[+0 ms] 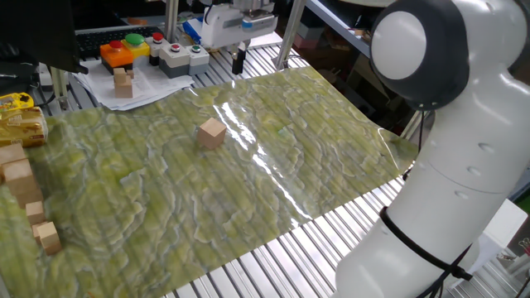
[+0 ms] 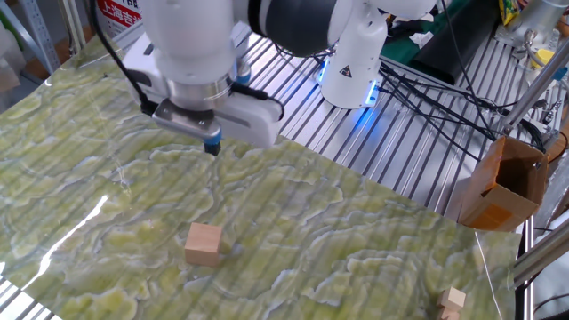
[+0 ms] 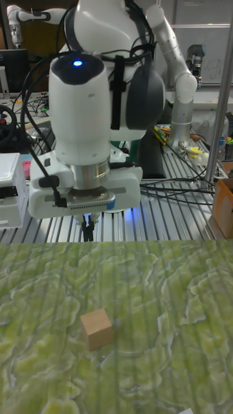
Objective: Approach and touch the side of the small block
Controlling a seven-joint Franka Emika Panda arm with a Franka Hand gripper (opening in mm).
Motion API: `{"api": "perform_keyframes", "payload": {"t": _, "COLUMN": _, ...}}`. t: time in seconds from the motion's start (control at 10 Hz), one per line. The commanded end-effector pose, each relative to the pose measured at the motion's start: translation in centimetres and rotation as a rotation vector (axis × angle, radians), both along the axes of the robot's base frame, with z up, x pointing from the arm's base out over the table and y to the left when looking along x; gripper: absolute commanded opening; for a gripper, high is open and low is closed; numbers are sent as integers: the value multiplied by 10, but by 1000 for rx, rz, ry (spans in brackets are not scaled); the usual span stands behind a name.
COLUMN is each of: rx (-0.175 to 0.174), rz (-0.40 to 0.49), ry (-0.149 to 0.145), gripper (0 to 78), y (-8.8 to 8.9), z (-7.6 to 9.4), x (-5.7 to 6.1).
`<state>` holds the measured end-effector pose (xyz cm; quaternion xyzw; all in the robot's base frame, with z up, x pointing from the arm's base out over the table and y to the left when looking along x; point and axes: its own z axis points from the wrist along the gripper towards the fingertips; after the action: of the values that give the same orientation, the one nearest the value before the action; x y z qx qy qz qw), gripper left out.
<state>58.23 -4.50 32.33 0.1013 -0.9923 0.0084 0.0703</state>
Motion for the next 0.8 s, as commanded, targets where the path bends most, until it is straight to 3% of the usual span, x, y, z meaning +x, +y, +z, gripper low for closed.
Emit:
{"api": "perform_keyframes", "payload": {"t": 0.1, "rx": -11, "rz": -85, "ry": 24, "gripper": 0, "y": -5, "z": -4, "x": 4}}
{"api": "perform_keyframes", "payload": {"t": 0.2, "rx": -12, "rz": -94, "ry": 37, "gripper": 0, "y": -5, "z": -4, "x": 4}}
{"api": "perform_keyframes", "payload": {"t": 0.3, "rx": 2, "rz": -163, "ry": 96, "gripper": 0, "y": -5, "z": -4, "x": 4}}
{"api": "perform_keyframes", "payload": {"t": 0.5, "rx": -6, "rz": -230, "ry": 111, "gripper": 0, "y": -5, "z": -4, "x": 4}}
{"api": "perform_keyframes", "payload": {"t": 0.6, "rx": -11, "rz": -238, "ry": 127, "gripper": 0, "y": -5, "z": -4, "x": 4}}
{"api": "perform_keyframes", "payload": {"t": 0.8, "rx": -7, "rz": -212, "ry": 129, "gripper": 0, "y": -5, "z": -4, "x": 4}}
